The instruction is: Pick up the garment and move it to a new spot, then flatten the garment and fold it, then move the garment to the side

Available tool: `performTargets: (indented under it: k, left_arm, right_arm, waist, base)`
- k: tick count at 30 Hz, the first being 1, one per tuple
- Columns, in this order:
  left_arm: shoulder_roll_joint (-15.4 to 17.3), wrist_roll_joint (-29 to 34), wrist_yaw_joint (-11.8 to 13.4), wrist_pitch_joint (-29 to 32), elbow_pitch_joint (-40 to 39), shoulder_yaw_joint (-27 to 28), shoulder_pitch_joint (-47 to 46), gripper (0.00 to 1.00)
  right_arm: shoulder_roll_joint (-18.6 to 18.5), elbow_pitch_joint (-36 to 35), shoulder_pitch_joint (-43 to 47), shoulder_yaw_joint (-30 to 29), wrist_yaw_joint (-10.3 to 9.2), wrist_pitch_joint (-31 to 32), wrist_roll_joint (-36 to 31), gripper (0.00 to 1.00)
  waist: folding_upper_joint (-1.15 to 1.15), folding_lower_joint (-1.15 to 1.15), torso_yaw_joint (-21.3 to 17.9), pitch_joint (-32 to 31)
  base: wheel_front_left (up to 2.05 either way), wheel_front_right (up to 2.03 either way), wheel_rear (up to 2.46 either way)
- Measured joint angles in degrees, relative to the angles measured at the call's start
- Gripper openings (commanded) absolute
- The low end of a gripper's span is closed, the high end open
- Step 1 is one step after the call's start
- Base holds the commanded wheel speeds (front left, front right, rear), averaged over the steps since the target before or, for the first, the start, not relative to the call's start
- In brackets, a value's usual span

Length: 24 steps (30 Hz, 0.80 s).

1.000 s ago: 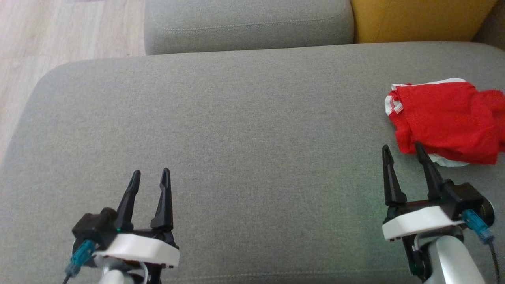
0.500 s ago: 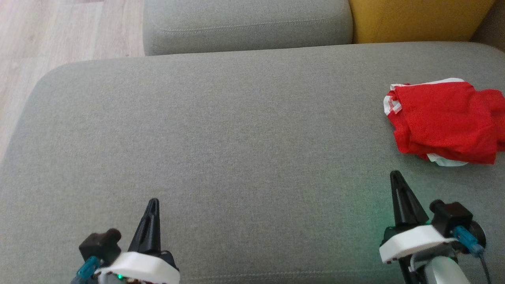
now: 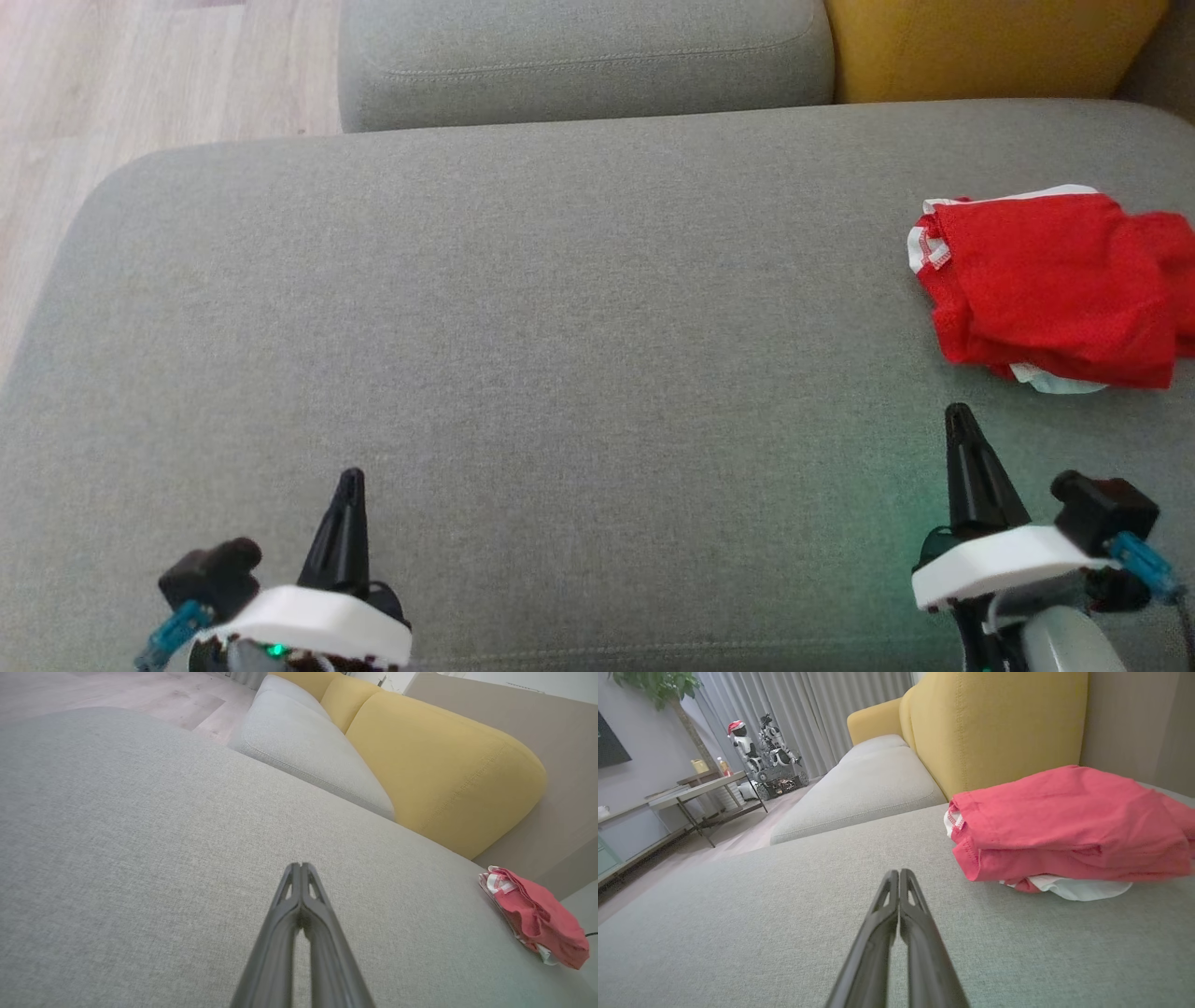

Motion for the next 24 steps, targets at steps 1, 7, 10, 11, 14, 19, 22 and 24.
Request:
performTargets:
  k: [1, 7, 10, 11, 14, 19, 22, 24]
  left_arm:
    - [0.01, -0.58, 0.00, 0.12, 0.10, 0.18, -0.23, 0.00]
    - [0.04, -4.22, -0.07, 1.13, 0.26, 1.01, -0.38, 0.00]
    - [0.05, -5.93, -0.52, 1.49, 0.41, 1.13, -0.40, 0.00]
    - [0.05, -6.53, -0.53, 1.65, 0.43, 1.18, -0.40, 0.00]
    - [0.07, -8.25, -0.55, 2.12, 0.47, 1.36, -0.49, 0.00]
    - [0.07, -11.24, -1.00, 2.68, 0.56, 1.88, -1.13, 0.00]
    - [0.08, -12.94, -1.02, 3.20, 0.58, 2.50, -1.60, 0.00]
    - [0.10, -14.11, -1.03, 3.61, 0.65, 2.76, -1.60, 0.00]
  right_arm:
    - [0.00, -0.04, 0.00, -0.10, 0.00, 0.19, 0.74, 0.00]
    - [0.01, -0.36, 0.00, -0.67, 0.00, 1.01, 5.00, 0.00]
    - [0.01, -0.46, -0.01, -0.82, 0.00, 1.52, 7.03, 0.00]
    - [0.01, -0.55, -0.01, -0.90, 0.00, 1.79, 7.76, 0.00]
    - [0.01, -0.60, -0.01, -1.08, 0.00, 2.16, 9.87, 0.00]
    - [0.02, -0.65, -0.02, -1.41, 0.00, 3.13, 13.41, 0.00]
    - [0.02, -0.70, -0.02, -1.62, -0.01, 3.70, 15.49, 0.00]
    - [0.02, -0.75, -0.02, -1.76, -0.01, 3.80, 16.88, 0.00]
  waist:
    - [0.00, 0.00, 0.00, 0.00]
    - [0.00, 0.00, 0.00, -0.02]
    - [0.00, 0.00, 0.00, -0.03]
    - [0.00, 0.00, 0.00, -0.03]
    - [0.00, 0.00, 0.00, -0.04]
    - [0.00, 0.00, 0.00, -0.05]
    - [0.00, 0.00, 0.00, -0.06]
    - [0.00, 0.00, 0.00, -0.07]
  base:
    - [0.00, 0.00, 0.00]
    - [0.00, 0.00, 0.00]
    - [0.00, 0.00, 0.00]
    - [0.00, 0.00, 0.00]
    - [0.00, 0.00, 0.00]
    - [0.00, 0.00, 0.00]
    - [0.00, 0.00, 0.00]
    - [0.00, 0.00, 0.00]
